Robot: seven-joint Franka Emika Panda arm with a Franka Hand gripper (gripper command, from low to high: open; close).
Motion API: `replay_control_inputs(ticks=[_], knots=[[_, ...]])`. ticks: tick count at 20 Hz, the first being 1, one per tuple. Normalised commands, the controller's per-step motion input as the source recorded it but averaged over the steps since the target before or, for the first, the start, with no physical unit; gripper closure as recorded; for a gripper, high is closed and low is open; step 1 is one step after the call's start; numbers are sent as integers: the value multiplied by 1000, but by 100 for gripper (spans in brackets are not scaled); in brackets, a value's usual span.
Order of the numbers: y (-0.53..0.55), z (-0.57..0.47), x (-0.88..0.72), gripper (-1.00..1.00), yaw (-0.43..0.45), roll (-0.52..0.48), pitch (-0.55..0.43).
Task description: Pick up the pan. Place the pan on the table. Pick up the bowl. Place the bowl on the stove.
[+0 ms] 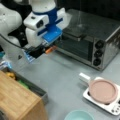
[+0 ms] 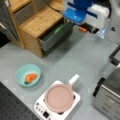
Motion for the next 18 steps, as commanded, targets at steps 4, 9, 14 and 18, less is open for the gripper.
replay_control_inputs(ticks=[4, 9, 14, 18], knots=[[14, 25, 14, -100, 158, -28, 86], [57, 47, 162, -100, 143, -39, 63], [120, 62, 433, -100, 86, -24, 43], [131, 156, 538, -100, 81, -34, 119]])
